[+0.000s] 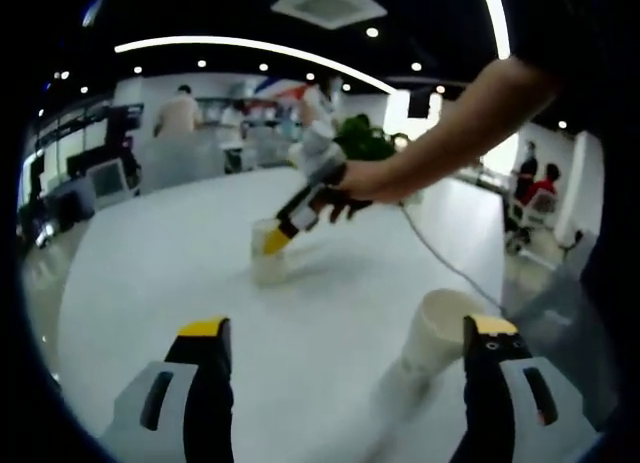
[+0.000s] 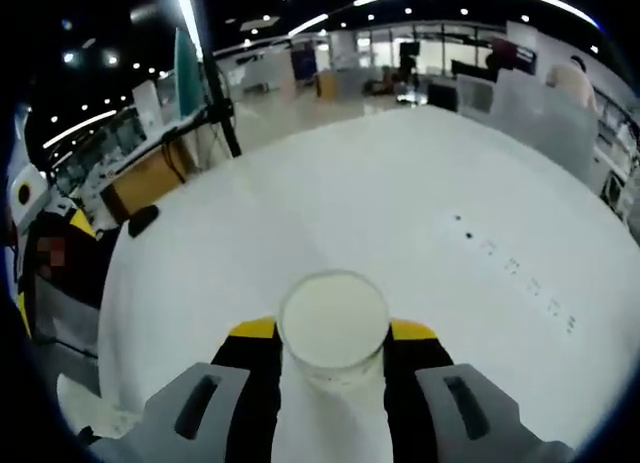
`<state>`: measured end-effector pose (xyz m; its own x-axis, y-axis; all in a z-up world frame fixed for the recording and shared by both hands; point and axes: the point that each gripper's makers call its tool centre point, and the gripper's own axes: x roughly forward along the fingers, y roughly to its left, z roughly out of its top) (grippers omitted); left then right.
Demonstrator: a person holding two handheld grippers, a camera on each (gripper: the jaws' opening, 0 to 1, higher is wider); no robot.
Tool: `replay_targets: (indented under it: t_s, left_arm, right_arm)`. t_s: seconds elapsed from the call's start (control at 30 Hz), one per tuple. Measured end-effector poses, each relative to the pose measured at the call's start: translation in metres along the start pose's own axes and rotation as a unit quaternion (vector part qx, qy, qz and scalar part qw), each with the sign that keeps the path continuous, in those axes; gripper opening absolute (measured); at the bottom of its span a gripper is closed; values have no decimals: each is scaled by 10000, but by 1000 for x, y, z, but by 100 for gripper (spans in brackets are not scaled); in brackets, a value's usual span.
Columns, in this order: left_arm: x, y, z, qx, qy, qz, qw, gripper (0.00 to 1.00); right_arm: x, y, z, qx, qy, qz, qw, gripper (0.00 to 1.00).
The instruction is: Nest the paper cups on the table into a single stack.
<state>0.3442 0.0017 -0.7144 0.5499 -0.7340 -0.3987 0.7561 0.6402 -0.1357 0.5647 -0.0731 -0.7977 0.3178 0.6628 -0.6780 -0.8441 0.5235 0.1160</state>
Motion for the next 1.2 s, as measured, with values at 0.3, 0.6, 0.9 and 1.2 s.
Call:
replay_targets:
  t_s: [0.3,0.6,0.9,1.2]
  left_arm:
    - [-5,-5,6,114,36,-25,9999,94]
    - [-15,-3,16,299,33,-30,9995,94]
    - [-21,-3,21,352,15,-32,9994,94]
    - [-25,-10,21,470,73,-165,9987,94]
  right_arm:
    - [-24,6,-15,5,37,-34,10000,36]
    - [-51,10,-13,93,-107,-154,9998,36]
    - [-83,30,-5,-94,-186,-119,9997,36]
    - [-102,43,-9,35,-377,-125,9992,36]
